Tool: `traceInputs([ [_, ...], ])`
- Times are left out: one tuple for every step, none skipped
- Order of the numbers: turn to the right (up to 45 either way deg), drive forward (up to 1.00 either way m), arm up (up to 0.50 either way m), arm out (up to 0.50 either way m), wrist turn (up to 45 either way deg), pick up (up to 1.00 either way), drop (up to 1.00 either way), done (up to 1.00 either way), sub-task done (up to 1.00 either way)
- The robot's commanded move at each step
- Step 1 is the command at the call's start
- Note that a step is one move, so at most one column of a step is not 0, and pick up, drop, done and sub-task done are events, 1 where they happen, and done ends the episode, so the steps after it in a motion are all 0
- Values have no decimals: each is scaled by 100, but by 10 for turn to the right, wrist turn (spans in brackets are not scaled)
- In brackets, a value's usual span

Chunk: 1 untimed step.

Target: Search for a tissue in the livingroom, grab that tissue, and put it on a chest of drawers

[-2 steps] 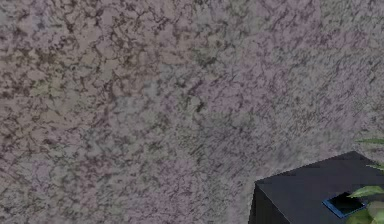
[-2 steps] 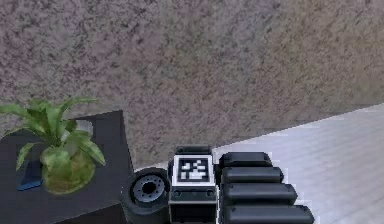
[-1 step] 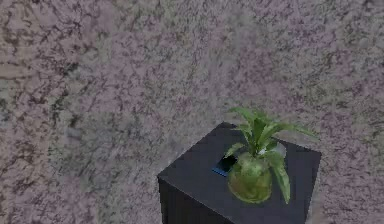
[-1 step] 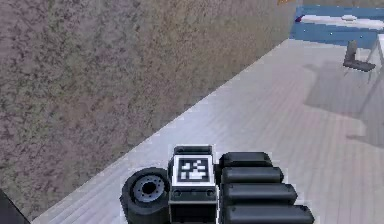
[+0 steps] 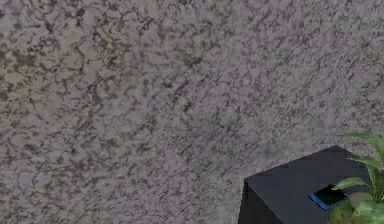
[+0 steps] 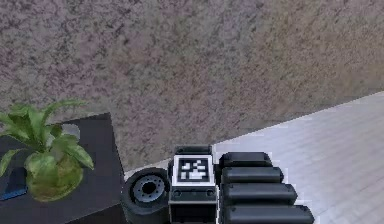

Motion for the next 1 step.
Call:
traceInputs([
  [450,0,0,0,0,0,0,0,0],
])
